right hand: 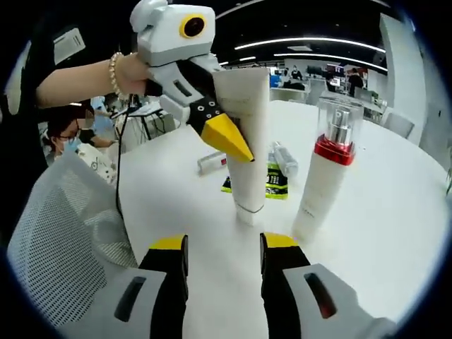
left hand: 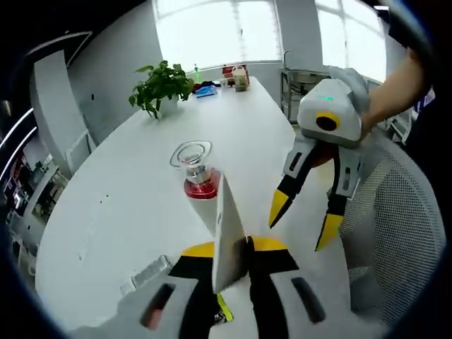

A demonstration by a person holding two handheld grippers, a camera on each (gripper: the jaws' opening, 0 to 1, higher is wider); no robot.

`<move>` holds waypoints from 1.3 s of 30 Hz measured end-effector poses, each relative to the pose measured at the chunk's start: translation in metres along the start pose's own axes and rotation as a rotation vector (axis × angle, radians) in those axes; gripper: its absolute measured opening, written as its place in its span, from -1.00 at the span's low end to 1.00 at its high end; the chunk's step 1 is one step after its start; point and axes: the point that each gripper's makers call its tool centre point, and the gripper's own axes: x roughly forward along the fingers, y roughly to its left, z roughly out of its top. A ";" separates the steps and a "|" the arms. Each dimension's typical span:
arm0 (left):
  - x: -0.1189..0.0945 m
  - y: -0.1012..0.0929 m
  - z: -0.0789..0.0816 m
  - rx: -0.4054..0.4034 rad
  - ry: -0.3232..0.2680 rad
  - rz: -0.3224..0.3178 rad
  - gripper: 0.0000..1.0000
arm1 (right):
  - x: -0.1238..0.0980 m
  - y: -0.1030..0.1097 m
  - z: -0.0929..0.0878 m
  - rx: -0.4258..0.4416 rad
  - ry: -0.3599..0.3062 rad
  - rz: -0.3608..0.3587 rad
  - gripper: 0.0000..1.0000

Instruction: Arrange the skincare products in the storage area until every visible bottle or jar stands upright without overlapping.

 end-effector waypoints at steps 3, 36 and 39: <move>0.004 0.006 0.004 -0.003 -0.010 -0.003 -0.70 | -0.002 0.000 -0.005 0.017 0.002 -0.008 -0.16; 0.021 0.036 0.012 -0.067 -0.071 0.008 -0.45 | -0.012 -0.003 -0.004 0.063 -0.009 -0.051 -0.10; 0.018 0.034 0.011 -0.091 -0.064 0.018 -0.40 | -0.013 -0.002 -0.003 0.065 -0.009 -0.052 -0.07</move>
